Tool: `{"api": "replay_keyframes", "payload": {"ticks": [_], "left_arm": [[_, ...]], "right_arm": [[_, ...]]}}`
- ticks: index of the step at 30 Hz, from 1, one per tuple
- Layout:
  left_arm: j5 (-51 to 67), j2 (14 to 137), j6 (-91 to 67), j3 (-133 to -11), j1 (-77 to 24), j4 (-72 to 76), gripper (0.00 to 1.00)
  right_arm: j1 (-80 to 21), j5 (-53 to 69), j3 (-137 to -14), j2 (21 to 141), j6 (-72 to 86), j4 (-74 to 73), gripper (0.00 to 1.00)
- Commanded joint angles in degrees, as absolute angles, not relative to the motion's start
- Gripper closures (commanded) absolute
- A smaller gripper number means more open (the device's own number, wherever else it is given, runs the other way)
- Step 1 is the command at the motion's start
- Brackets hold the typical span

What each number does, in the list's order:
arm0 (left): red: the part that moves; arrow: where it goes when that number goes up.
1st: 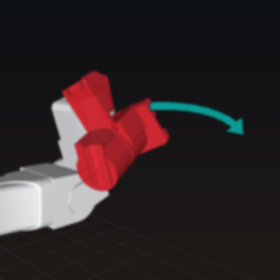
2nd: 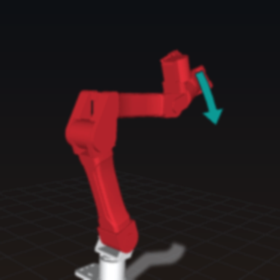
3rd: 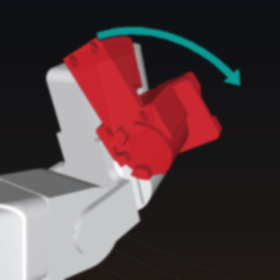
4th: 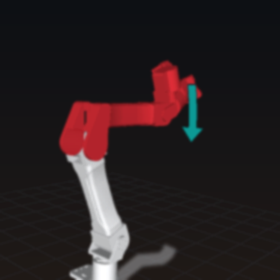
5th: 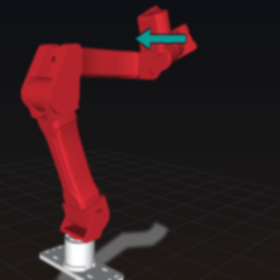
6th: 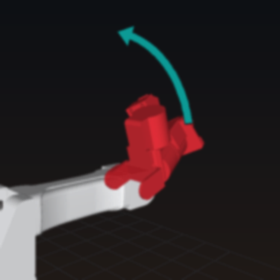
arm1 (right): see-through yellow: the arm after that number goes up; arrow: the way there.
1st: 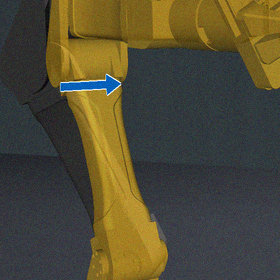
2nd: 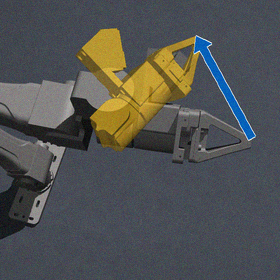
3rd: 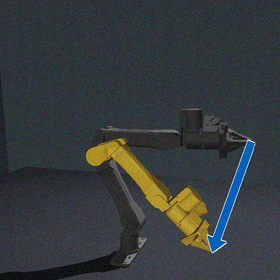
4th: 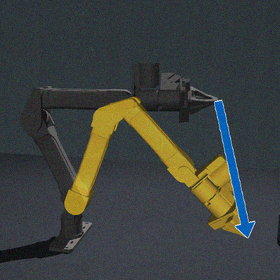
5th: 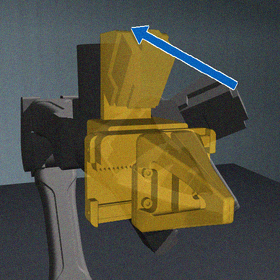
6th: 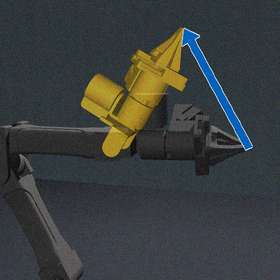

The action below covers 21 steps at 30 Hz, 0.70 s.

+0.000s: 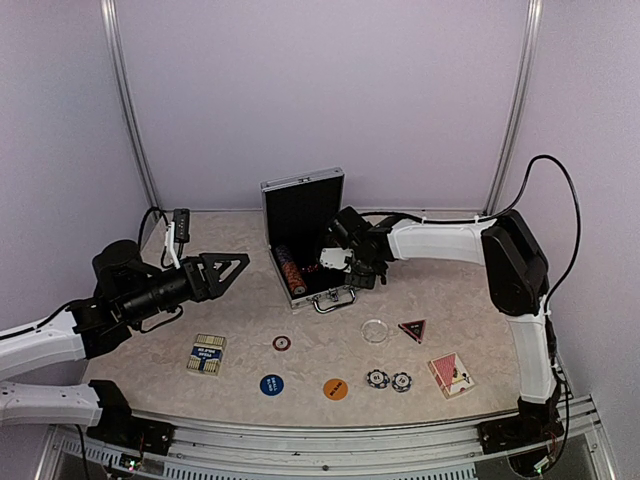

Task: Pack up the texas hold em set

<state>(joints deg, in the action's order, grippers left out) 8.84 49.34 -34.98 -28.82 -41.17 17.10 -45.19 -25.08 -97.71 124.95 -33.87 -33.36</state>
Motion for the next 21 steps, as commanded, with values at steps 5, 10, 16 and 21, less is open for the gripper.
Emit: {"api": "replay_keyframes", "payload": {"ticks": [5, 10, 16, 21], "left_arm": [[9.67, 48.52, -35.68, -27.77, -40.61, 18.63, 0.01], [9.98, 48.67, -35.86, -27.86, -40.43, 18.81, 0.01], [10.14, 48.78, -36.11, -27.87, -40.25, 19.12, 0.01], [10.23, 48.82, -36.38, -27.64, -40.25, 19.50, 0.01]], "right_arm": [[-45.09, -26.66, -99.23, 126.89, -34.19, -32.26, 0.82], [-45.09, -26.92, -99.25, 126.75, -34.27, -31.89, 0.69], [-45.27, -28.56, -99.23, 126.32, -34.44, -31.19, 0.63], [-45.22, -31.16, -99.14, 126.17, -34.71, -29.65, 0.61]]}}
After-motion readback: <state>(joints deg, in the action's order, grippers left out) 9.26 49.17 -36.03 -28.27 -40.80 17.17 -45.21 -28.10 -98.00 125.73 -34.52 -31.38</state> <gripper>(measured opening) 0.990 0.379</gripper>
